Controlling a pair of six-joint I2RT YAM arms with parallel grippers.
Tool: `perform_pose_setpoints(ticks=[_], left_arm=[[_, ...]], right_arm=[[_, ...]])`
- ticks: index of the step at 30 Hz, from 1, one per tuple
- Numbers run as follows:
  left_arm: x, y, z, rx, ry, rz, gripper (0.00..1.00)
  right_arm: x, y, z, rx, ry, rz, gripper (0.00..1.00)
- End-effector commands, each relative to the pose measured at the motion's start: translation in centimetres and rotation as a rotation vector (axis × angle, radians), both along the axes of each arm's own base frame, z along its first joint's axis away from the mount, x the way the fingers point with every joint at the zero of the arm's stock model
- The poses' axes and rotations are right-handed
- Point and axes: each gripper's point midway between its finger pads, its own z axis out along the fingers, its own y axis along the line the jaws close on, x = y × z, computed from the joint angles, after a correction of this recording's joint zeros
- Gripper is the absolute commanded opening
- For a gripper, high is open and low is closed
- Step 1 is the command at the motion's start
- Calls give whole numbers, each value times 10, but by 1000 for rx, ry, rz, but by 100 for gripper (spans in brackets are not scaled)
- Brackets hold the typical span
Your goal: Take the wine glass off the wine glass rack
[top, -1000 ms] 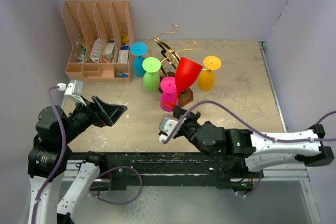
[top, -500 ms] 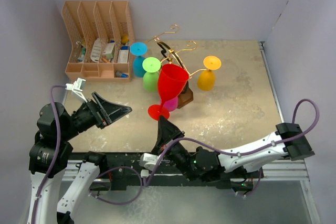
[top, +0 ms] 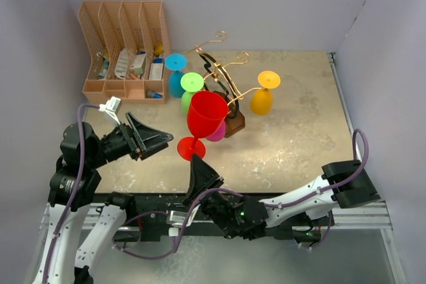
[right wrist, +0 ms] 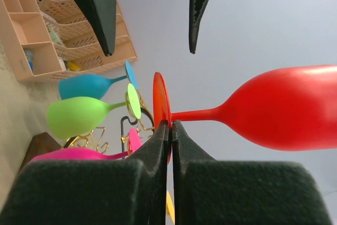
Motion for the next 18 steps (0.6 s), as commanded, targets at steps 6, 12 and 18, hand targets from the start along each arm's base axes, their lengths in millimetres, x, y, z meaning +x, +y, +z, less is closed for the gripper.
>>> perform_pose_setpoints(ticks=[6, 12, 18], left_arm=[[-9, -9, 16, -86, -7, -90, 71], [-20, -13, 9, -104, 31, -144, 61], [-26, -14, 7, -127, 52, -170, 43]], right_arm=[[-9, 8, 32, 158, -44, 22, 0], [-12, 13, 35, 182, -91, 7, 0], [-10, 15, 37, 196, -110, -15, 0]])
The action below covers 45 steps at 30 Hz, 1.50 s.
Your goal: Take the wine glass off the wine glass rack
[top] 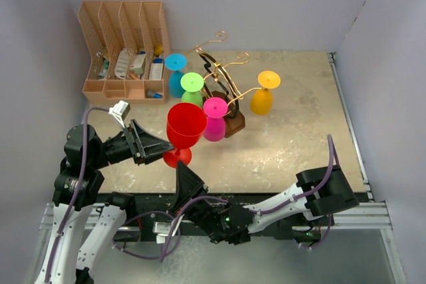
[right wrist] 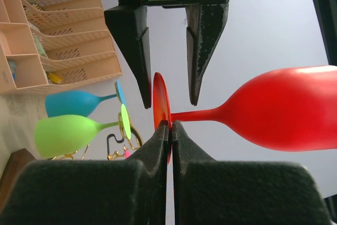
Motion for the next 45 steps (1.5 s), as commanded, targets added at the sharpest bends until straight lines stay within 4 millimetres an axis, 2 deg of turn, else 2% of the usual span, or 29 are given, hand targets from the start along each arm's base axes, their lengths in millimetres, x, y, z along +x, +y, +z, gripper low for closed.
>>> perform_pose_setpoints(ticks=[1, 7, 10, 11, 14, 15, 16, 19, 21, 23, 27, 32, 34, 37, 43, 45], left_arm=[[-9, -3, 11, -50, -10, -43, 40], [-11, -4, 10, -62, -2, -62, 26], [-10, -4, 6, -70, 5, -65, 3], [-9, -4, 2, -70, 15, -61, 0], [-5, -4, -7, -78, 26, -44, 0], [-3, -4, -9, -82, 24, -35, 0], [-2, -4, -10, -88, 21, -27, 0], [6, -4, -14, -112, 19, -8, 0], [13, -4, -13, -136, -9, 12, 0], [23, -4, -12, -169, -11, 38, 0], [44, -3, -19, -206, -33, 85, 0], [69, -5, -45, -260, -19, 116, 0], [74, -6, -50, -274, -29, 111, 0], [77, -6, -49, -278, -55, 107, 0], [74, -7, -37, -232, -130, 94, 0], [71, -7, -37, -212, -152, 90, 0]], right_arm=[[5, -22, 45, 252, 21, -8, 0], [7, -23, 47, 268, 16, -19, 0], [8, -25, 48, 275, 21, -22, 0], [7, -25, 48, 277, 25, -23, 0], [11, -30, 46, 290, 59, -35, 0], [13, -31, 43, 286, 76, -44, 3], [14, -34, 44, 290, 86, -46, 8], [13, -42, 43, 293, 138, -47, 34], [8, -47, 43, 293, 181, -34, 47], [4, -53, 42, 286, 220, -36, 55], [7, -76, 39, 302, 320, -118, 57], [11, -108, 37, 322, 499, -240, 56], [11, -115, 44, 346, 557, -257, 55], [13, -127, 69, 423, 630, -255, 55], [26, -159, 132, 664, 769, -206, 55], [28, -164, 152, 707, 809, -200, 56]])
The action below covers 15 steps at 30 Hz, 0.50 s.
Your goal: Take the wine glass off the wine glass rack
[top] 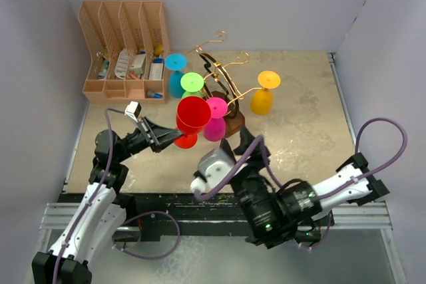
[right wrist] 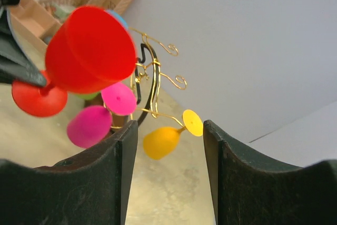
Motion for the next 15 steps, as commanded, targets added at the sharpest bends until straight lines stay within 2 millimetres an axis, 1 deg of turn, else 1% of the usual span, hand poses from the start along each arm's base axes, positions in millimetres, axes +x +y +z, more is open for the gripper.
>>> perform_pose_setpoints(ticks=[1, 2, 3, 4, 7, 9, 12, 14, 15], left_arm=[[-8, 2, 36, 25, -197, 7, 0], [-10, 3, 35, 34, -202, 8, 0], [-12, 3, 35, 40, -211, 10, 0], [-14, 4, 34, 55, -225, 12, 0], [-20, 6, 35, 92, -255, 22, 0], [-24, 7, 37, 113, -266, 26, 0], [-29, 9, 38, 134, -274, 31, 0], [-32, 10, 40, 139, -279, 34, 0], [-34, 10, 41, 140, -278, 36, 0]], right_arm=[[16, -43, 47, 331, 180, -10, 56], [18, -45, 56, 339, 190, -16, 57], [22, -50, 67, 373, 207, -30, 58], [28, -54, 74, 388, 214, -50, 58], [52, -73, 96, 437, 210, -153, 59], [78, -91, 107, 470, 160, -289, 58], [121, -112, 123, 452, -3, -500, 60], [154, -127, 131, 438, -86, -632, 62], [171, -133, 134, 481, -95, -682, 63]])
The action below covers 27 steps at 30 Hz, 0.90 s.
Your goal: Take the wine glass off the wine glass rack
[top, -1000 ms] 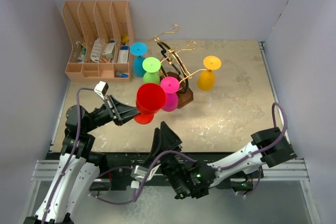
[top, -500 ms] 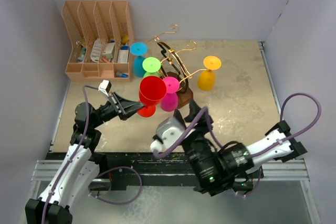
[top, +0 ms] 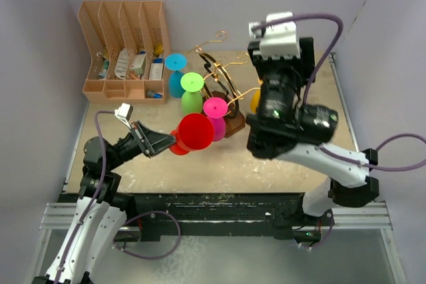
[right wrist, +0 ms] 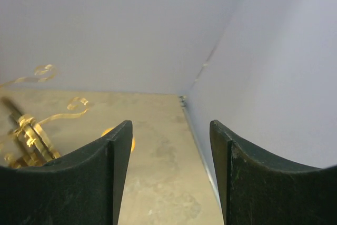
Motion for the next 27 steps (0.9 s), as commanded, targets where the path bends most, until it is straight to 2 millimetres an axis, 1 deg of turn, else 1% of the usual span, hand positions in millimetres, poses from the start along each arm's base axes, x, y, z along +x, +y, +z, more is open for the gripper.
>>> perform_pose_setpoints(ticks=[1, 2, 4, 5, 8, 10, 12, 13, 14, 16, 18, 20, 22, 24, 27], left_arm=[[-7, 4, 18, 28, -75, 25, 0], [-8, 5, 19, 28, -78, 27, 0], [-10, 6, 22, 34, -84, 35, 0], [-10, 6, 22, 39, -85, 36, 0], [-10, 6, 21, 46, -89, 37, 0], [-9, 6, 18, 55, -84, 37, 0], [-8, 6, 16, 58, -81, 37, 0], [-7, 6, 15, 59, -78, 37, 0], [-6, 6, 14, 60, -76, 35, 0], [-6, 5, 13, 63, -77, 34, 0], [-5, 5, 13, 66, -79, 36, 0], [-2, 5, 11, 73, -77, 34, 0], [-1, 4, 10, 80, -79, 32, 0], [1, 4, 6, 91, -75, 27, 0], [4, 2, 4, 101, -74, 15, 0]], right_arm=[[67, -25, 25, 2, -96, -242, 65], [81, -26, 29, 32, -101, -258, 65], [96, -21, 39, 64, -97, -213, 66], [97, -16, 39, 55, -81, -170, 66], [95, -1, 41, 143, -80, 22, 66], [95, 21, 27, 162, -31, 200, 66], [92, 44, 7, 163, 48, 386, 66], [85, 58, -1, 169, 89, 502, 65], [78, 65, -9, 184, 131, 565, 65], [60, 73, -18, 219, 198, 674, 63], [37, 82, -22, 254, 259, 801, 60], [7, 93, -29, 289, 331, 955, 55], [-21, 106, -50, 298, 447, 1092, 50], [-39, 114, -75, 290, 564, 1165, 46], [-45, 109, -106, 260, 653, 1147, 46]])
